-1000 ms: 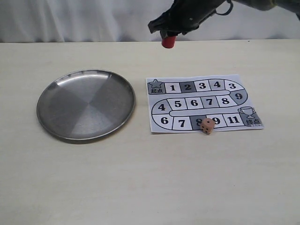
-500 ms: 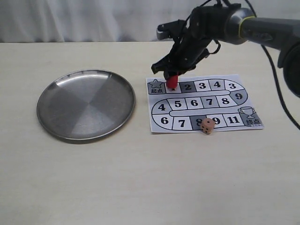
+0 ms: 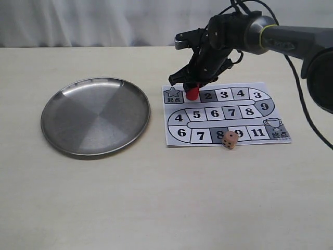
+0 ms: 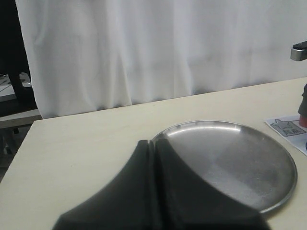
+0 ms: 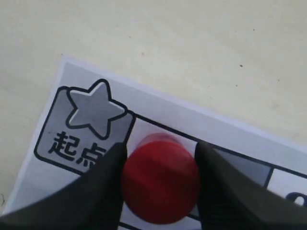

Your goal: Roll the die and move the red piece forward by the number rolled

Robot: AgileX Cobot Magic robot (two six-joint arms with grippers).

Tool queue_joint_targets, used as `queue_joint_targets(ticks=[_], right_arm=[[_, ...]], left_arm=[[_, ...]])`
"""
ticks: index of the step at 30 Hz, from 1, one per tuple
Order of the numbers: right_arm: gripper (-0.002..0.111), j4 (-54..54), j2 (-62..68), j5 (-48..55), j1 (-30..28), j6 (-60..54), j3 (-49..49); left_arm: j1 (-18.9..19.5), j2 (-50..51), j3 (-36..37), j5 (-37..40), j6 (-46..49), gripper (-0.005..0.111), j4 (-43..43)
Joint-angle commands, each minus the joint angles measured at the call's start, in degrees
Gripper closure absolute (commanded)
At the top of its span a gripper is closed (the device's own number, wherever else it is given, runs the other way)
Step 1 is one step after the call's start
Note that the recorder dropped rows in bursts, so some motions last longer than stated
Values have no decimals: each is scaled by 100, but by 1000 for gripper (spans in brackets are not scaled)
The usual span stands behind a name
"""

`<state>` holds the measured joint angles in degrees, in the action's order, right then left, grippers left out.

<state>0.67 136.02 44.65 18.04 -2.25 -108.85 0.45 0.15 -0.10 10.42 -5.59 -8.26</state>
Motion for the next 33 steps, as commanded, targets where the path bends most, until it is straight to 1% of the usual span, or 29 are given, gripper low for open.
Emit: queue_joint_targets(ticks=[1, 3, 5, 7, 9, 11, 13, 14, 16, 19, 22, 24, 25, 27, 28, 30, 31, 32, 33], right_arm=[[91, -110, 177, 340, 11, -2, 63], [77, -110, 177, 340, 11, -2, 63], [59, -110, 177, 357, 11, 52, 49], [48, -110, 154, 507, 11, 82, -80], [43, -67, 24, 562, 11, 111, -290], [44, 13, -201, 581, 11, 111, -468], [49, 13, -572, 581, 11, 111, -613], [56, 13, -791, 581, 11, 111, -652], [73, 0, -1226, 581, 11, 111, -674], [103, -112, -1908, 605, 11, 111, -674], [104, -132, -2551, 623, 11, 111, -540], [104, -132, -2996, 523, 11, 124, -272], [104, -132, -3450, 252, 11, 124, 135], [104, -132, -3877, -133, 11, 124, 768], [104, -132, -4124, -411, 11, 124, 1155], [104, -132, -4844, -1306, 11, 153, 2383], [104, -132, -5378, -2036, 11, 225, 3345], [104, -108, -5657, -2417, 11, 225, 3739], [104, -67, -6225, -3146, 11, 225, 4707]], left_arm=[[-48, -15, 10, -48, -5, 107, -1], [-48, -15, 10, -48, -5, 107, -1], [-48, -15, 10, -48, -5, 107, -1], [-48, -15, 10, -48, -5, 107, -1], [-48, -15, 10, -48, -5, 107, -1], [-48, -15, 10, -48, -5, 107, -1], [-48, -15, 10, -48, -5, 107, -1], [-48, -15, 10, -48, -5, 107, -1], [-48, -15, 10, -48, -5, 107, -1], [-48, -15, 10, -48, -5, 107, -1], [-48, -15, 10, -48, -5, 107, -1], [-48, -15, 10, -48, -5, 107, -1], [-48, -15, 10, -48, -5, 107, -1], [-48, -15, 10, -48, -5, 107, -1], [-48, -15, 10, -48, -5, 107, -1], [-48, -15, 10, -48, -5, 107, -1], [-48, -15, 10, -48, -5, 107, -1], [-48, -15, 10, -48, -5, 107, -1], [-48, -15, 10, -48, -5, 107, -1]])
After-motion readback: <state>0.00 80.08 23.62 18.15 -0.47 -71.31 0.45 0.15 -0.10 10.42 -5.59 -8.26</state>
